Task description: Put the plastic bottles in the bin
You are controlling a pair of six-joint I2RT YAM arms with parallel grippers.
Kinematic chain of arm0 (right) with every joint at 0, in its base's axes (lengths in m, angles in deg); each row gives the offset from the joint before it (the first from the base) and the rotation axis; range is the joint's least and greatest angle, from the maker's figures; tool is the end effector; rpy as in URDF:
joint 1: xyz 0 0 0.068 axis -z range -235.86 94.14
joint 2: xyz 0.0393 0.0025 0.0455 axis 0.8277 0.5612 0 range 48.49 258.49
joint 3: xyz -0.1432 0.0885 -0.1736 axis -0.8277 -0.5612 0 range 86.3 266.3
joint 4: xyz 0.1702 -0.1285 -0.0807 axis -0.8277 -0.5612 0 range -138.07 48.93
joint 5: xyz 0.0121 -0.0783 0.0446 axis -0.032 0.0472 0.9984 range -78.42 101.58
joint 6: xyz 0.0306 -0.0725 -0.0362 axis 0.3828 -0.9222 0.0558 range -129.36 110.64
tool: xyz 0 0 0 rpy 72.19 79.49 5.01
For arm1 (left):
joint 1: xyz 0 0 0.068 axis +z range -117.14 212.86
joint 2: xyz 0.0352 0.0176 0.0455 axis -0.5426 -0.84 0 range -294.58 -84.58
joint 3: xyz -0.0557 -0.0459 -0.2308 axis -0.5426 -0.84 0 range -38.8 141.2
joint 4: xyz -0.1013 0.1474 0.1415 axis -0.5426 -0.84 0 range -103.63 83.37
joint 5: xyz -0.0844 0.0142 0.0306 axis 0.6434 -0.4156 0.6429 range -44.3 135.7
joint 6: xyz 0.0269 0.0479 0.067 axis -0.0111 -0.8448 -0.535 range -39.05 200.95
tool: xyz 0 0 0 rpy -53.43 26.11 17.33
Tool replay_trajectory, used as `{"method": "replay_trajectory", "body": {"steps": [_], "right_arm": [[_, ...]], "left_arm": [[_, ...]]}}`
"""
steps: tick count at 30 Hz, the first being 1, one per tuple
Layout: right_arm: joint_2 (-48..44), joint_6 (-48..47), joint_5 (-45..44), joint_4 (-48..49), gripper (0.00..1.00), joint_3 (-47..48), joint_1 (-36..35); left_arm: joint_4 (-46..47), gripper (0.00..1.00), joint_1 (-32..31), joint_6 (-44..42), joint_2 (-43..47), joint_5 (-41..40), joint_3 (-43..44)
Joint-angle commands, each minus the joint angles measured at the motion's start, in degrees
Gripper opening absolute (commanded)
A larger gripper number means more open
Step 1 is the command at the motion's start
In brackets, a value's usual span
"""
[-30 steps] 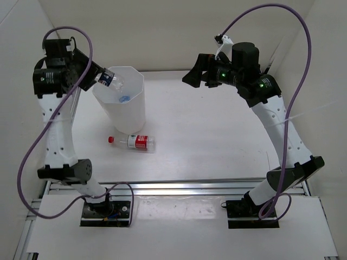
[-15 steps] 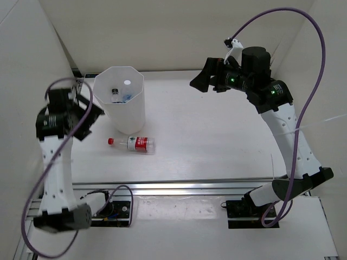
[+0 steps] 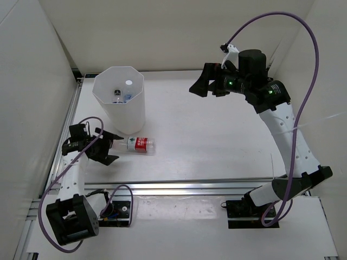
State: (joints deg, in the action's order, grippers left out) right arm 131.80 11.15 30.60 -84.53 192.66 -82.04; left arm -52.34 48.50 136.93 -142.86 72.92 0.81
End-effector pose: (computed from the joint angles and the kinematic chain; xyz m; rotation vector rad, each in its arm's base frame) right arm 0.2573 0.1542 0.4296 -0.3300 1.9770 0.8544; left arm 0.1797 0.0140 0.1725 -1.4942 2.3308 -0.8451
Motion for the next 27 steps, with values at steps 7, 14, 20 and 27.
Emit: {"method": "replay_trajectory", "body": {"steps": [7, 14, 20, 27], "right_arm": [[-1.9, -1.6, 2.5, -1.5, 1.0, 2.0, 0.8], [-3.0, -2.8, 4.3, -2.1, 1.0, 2.0, 1.3], [-4.0, -3.4, 3.7, -3.9, 1.0, 2.0, 1.3], [-4.0, -4.4, 1.9, -7.2, 1.0, 3.2, 1.3]], "left_arm": [[13.6, 0.99, -1.0, 4.4, -7.5, -3.8, 0.4], [18.4, 0.99, -2.2, 3.1, -18.3, -6.6, 4.9], [21.4, 0.99, -4.6, 4.4, -25.7, -7.7, 6.2], [23.0, 0.88, -6.4, 5.1, -31.6, -7.1, 6.2]]}}
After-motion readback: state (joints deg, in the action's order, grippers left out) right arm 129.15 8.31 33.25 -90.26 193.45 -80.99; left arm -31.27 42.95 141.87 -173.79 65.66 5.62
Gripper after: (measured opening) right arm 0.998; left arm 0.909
